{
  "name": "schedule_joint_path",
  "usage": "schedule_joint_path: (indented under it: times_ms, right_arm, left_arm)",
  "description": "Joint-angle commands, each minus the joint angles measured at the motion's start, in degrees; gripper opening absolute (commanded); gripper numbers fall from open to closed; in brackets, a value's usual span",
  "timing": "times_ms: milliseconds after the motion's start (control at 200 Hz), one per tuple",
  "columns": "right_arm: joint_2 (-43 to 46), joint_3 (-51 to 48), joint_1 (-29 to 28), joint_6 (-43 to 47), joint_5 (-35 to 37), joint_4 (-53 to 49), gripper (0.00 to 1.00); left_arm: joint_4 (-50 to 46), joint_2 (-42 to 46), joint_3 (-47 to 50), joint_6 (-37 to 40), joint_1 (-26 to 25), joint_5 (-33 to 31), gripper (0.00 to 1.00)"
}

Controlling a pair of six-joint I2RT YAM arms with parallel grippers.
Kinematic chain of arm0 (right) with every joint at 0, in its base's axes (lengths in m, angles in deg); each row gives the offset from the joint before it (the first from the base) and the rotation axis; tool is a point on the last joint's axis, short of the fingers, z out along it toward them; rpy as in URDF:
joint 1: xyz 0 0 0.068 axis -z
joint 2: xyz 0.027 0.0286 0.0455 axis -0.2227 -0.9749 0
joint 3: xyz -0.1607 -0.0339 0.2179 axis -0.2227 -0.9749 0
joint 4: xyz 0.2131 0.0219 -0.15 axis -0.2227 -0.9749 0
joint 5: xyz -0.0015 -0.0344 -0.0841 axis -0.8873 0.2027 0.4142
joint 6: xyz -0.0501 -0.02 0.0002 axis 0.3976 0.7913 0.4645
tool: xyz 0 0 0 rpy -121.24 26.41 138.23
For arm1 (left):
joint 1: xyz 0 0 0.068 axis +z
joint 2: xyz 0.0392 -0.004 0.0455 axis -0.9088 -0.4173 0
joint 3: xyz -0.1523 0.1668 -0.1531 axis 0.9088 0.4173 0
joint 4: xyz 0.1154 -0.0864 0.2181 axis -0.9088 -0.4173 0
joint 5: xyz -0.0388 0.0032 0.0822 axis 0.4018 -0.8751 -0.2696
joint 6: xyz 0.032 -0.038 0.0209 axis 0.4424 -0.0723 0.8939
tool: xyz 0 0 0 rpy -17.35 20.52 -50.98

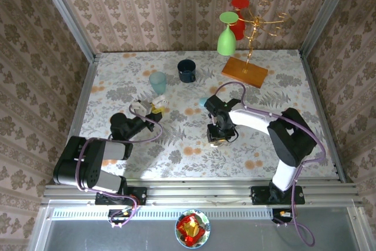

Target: Insert the wireless bluetooth earbuds into the charging case

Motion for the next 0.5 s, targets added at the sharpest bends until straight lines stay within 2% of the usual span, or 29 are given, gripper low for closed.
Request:
schedule_joint_path:
  times_ms: [0,210,340,495]
  right_arm:
    - [2.4,-1.56,0.2,-2.42,-1.91,4.33,0.41]
    - [1.98,-1.92,0.48,0.84,-3.32,6.14,0.43]
    - [-0.46,-1.38,0.83,0.12,-4.3,4.33,0.47]
    - [0.35,-4.58,0.63,-0.27,-7.05,7.3,0.51]
  left_arm:
    - [1.32,-1.22,-1.01,0.19,-0.11,1.62,0.02]
    - [1.32,-1.1,-0.68,0.26,-0.28,1.39,0.02]
    - [1.34,-0.8,-0.59,0.13,-0.27,1.37,0.02]
    - [1.36,-0.57,-0.48,0.52,-0.2,0.92,0.02]
